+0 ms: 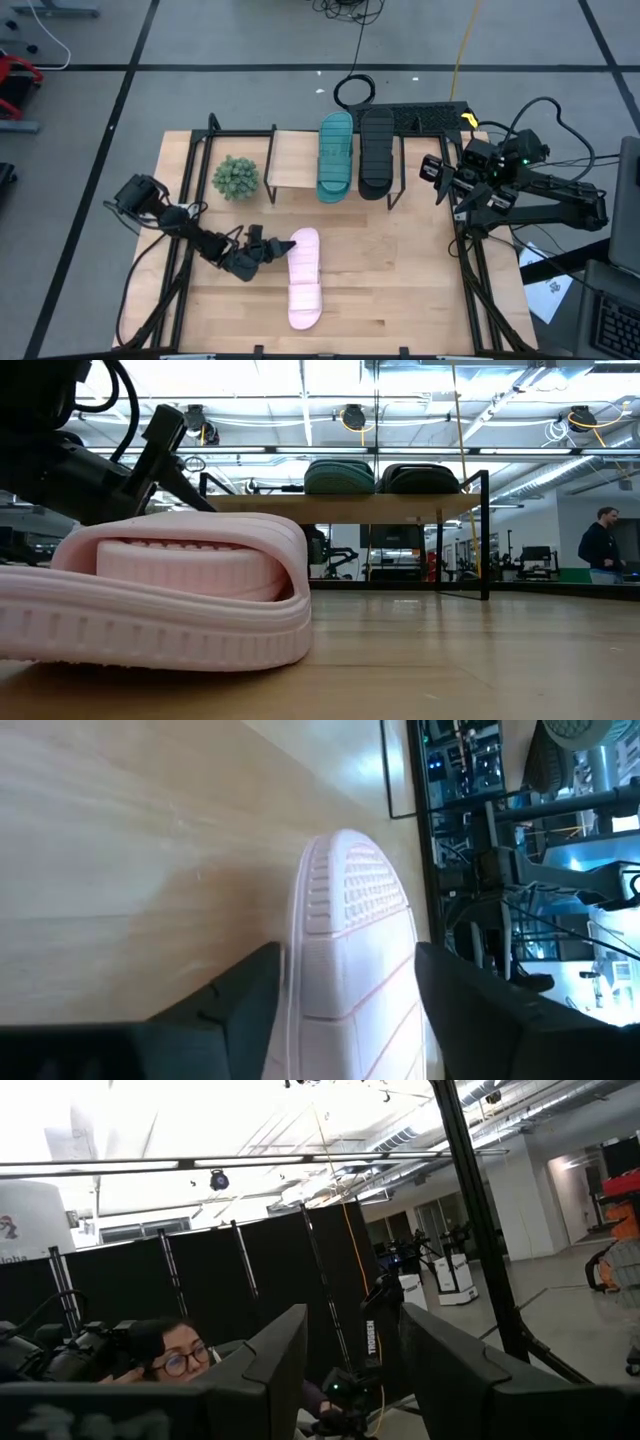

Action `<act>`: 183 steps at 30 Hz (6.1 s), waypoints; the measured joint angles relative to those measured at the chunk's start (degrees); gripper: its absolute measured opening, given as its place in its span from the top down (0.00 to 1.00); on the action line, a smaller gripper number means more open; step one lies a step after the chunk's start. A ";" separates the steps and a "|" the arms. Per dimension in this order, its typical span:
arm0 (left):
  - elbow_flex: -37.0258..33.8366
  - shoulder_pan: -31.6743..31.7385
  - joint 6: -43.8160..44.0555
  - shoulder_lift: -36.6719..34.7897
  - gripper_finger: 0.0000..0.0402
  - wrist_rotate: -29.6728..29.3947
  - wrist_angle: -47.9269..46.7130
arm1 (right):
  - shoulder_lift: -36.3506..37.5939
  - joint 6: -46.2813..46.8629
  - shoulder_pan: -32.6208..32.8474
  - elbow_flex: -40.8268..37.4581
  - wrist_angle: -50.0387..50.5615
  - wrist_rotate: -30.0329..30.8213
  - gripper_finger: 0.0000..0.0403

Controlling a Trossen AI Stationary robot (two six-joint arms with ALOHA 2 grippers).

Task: Pick and place slides into the shelf
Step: Put the pair of pink slides on the shelf

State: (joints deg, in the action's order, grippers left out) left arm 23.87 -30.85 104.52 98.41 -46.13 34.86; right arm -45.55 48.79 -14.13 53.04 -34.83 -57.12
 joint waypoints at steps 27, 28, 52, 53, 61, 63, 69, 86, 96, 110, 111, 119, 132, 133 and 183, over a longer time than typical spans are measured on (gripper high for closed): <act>-3.48 12.71 -11.94 -0.42 0.38 18.12 7.96 | 0.01 -0.48 0.00 0.00 -0.02 0.09 0.62; -3.56 12.79 -12.06 -0.42 0.38 18.32 8.38 | 0.01 -0.48 0.00 0.00 -0.02 0.09 0.62; 0.08 12.94 -14.86 6.16 0.42 24.63 15.55 | -0.01 -0.87 0.00 0.00 -0.02 0.24 0.62; 0.08 12.91 -14.96 6.16 0.44 24.71 15.58 | -0.01 -0.87 0.00 0.00 0.00 0.24 0.62; 0.10 12.76 -16.78 6.16 0.70 25.57 15.68 | -0.01 -0.87 0.00 0.00 0.00 0.26 0.62; 0.10 12.76 -16.86 6.16 0.77 25.59 15.62 | -0.01 -0.85 0.00 0.00 -0.02 0.26 0.62; 0.10 12.65 -19.03 6.23 0.90 24.71 16.13 | -0.01 -0.85 0.00 0.00 0.00 0.26 0.62; -0.40 10.05 -24.55 7.16 0.90 19.73 29.13 | 0.00 0.83 0.00 0.00 -0.02 0.26 0.62; -0.40 8.55 -30.30 1.41 0.91 17.86 32.18 | -0.01 1.12 0.00 0.00 -0.04 1.89 0.62; -0.27 8.63 -38.45 -24.63 0.91 12.98 8.61 | -0.01 1.07 0.00 0.00 -0.07 3.32 0.62; -0.27 8.63 -38.88 -25.73 0.91 13.00 8.87 | -0.01 0.96 0.00 0.00 -0.07 3.32 0.62; -0.21 9.94 -41.47 -32.54 0.91 14.85 8.82 | -0.13 -0.04 0.00 0.00 -0.04 4.66 0.62; 5.23 23.08 -44.14 -47.07 0.91 29.49 -7.60 | -1.87 0.18 0.00 0.00 -0.07 6.32 0.62; 7.54 24.64 -44.72 -47.76 0.91 31.27 -12.37 | -2.07 0.18 -0.01 0.00 -0.04 6.32 0.62; 37.89 83.12 -47.76 -18.67 0.91 94.54 -20.06 | -3.21 -9.42 -2.00 0.00 5.18 9.05 0.62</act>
State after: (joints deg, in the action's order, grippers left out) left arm 61.76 52.27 56.76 79.74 48.41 14.80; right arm -48.77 39.38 -16.13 53.04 -29.65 -48.07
